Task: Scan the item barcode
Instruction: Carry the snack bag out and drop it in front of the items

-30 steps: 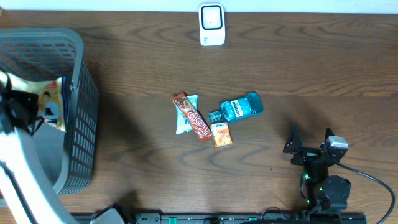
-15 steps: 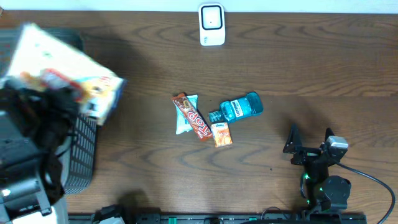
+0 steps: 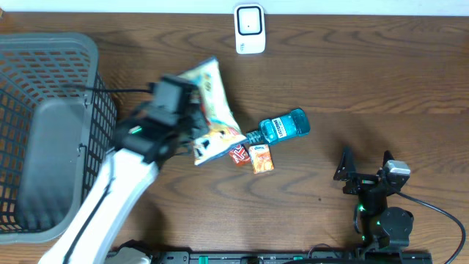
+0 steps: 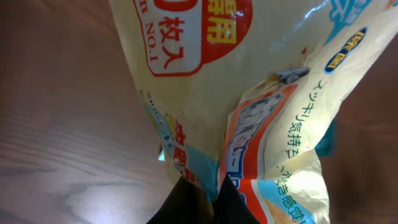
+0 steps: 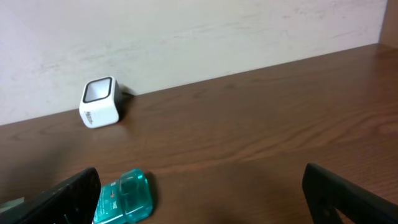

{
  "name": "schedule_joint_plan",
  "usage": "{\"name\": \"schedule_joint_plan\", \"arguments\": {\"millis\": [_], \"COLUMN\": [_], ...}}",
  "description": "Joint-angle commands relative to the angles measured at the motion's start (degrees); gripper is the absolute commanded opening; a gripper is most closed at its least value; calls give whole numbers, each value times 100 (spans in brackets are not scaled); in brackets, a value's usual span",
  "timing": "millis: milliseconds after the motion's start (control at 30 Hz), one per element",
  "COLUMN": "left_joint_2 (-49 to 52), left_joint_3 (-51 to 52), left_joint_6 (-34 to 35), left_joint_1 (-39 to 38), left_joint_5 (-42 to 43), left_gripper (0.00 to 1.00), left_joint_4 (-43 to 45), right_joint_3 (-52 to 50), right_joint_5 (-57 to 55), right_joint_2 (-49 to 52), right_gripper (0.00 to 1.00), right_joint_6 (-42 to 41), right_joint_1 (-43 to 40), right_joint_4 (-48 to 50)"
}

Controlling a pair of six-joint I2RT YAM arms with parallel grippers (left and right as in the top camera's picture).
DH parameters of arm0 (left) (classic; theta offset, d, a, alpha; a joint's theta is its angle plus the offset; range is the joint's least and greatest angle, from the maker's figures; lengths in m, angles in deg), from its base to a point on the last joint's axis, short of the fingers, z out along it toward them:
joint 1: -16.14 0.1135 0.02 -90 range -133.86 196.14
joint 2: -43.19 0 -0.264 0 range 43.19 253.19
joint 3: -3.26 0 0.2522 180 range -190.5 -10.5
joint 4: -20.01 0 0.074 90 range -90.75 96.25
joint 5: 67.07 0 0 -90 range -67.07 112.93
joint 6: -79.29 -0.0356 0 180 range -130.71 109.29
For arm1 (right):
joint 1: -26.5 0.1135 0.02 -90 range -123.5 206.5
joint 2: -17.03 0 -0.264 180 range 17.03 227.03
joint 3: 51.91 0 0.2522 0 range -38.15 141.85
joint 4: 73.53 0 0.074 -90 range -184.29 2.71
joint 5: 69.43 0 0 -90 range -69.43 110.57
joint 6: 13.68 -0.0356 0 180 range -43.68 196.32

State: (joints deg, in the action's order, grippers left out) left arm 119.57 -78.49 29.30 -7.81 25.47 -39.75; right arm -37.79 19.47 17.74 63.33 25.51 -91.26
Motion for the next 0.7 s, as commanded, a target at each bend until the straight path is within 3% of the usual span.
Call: {"name": "schedule_joint_plan", "arguments": {"millis": [0, 233, 300, 367, 400, 667], "left_joint_2": [774, 1985, 2009, 1919, 1821, 391], "left_joint_3": [76, 76, 74, 68, 61, -17], "left_joint_6": [387, 710, 706, 706, 706, 592], "left_joint_1": [-374, -765, -780, -778, -774, -728], "left_joint_5": [-304, -286, -227, -181, -170, -203], "left_gripper": [7, 9, 40, 88, 98, 98], "left_joint_4": [273, 564, 542, 531, 511, 431], "right_joint_3": [-4, -4, -4, -4, -4, -4], "right_joint_5": [-26, -26, -26, -26, -26, -26], "right_joint_2": [-33, -33, -33, -33, -33, -33], "right_gripper": [99, 99, 99, 99, 99, 99], "right_joint_6": [-7, -7, -7, -7, -7, -4], "right_joint_1": [-9, -9, -9, -9, -9, -9], "right_joint_4": [-17, -17, -17, -17, -17, -17]}}
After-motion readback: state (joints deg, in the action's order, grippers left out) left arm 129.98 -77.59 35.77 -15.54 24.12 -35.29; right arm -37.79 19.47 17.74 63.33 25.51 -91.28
